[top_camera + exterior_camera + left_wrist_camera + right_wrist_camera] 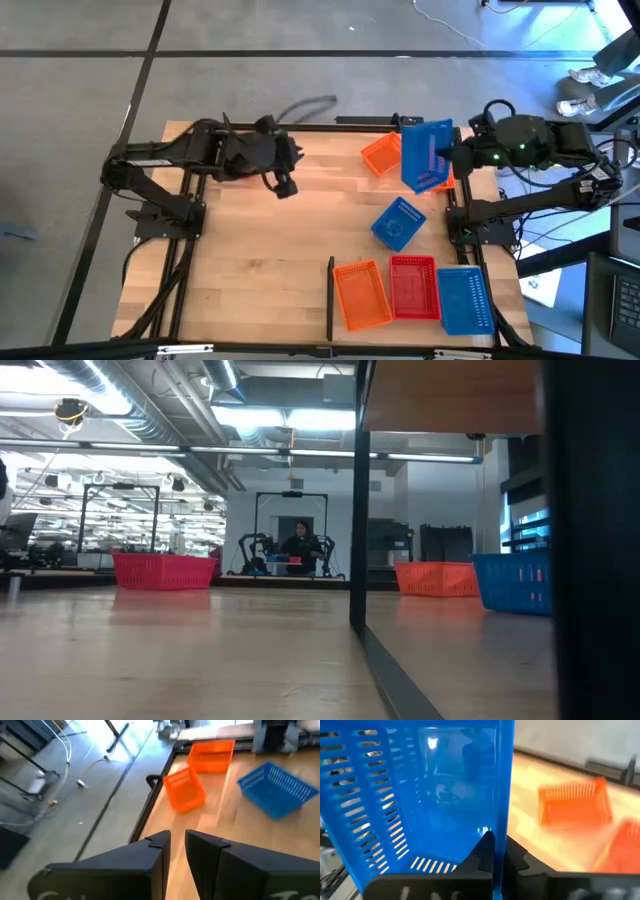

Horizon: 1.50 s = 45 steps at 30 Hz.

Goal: Stack baskets on shelf by color
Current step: Stack the top blue basket on top of the blue basket on the shelf

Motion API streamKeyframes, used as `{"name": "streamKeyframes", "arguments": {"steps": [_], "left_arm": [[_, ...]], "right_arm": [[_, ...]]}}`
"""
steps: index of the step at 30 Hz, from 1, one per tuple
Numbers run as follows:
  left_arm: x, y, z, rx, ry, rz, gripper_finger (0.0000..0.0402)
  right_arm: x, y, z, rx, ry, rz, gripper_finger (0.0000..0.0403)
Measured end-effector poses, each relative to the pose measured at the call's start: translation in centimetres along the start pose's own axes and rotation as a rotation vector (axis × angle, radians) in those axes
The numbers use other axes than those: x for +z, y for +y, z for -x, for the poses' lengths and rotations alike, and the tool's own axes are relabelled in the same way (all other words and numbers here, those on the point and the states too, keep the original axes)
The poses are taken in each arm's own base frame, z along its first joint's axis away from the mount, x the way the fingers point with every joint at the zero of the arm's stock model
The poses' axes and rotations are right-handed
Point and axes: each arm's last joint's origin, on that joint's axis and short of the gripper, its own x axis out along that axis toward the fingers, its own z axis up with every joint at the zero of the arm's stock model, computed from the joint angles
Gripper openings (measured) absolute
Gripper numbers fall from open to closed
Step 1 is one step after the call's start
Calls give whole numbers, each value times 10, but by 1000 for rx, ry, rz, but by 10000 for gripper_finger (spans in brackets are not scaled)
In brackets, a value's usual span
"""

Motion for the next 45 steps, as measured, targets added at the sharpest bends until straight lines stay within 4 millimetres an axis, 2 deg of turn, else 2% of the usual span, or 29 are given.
{"name": "streamKeyframes", "arguments": {"steps": [7,11,20,23,29,35,38,42,45], "left_arm": [[-6,10,1,13,48,24,51],[-6,13,-2,27,52,32,51],[-8,20,-15,61,86,41,51],[-8,23,-16,26,87,48,51],[-10,31,-21,-49,96,69,51],[-10,36,-24,-33,101,80,51],[-10,36,-24,-33,101,81,51],[-10,36,-24,-33,101,80,51],[-10,36,-24,-33,101,80,51]], "right_arm": [[-20,-11,14,-31,313,-122,0],[-23,-10,23,62,472,-229,0],[-29,-11,36,118,698,-477,0],[-31,-12,38,146,733,-438,0],[-33,-12,43,309,767,-121,0],[-35,-13,47,439,797,72,0],[-35,-13,47,422,806,35,0],[-34,-14,45,294,770,-158,0],[-34,-15,47,319,780,-129,0]]}}
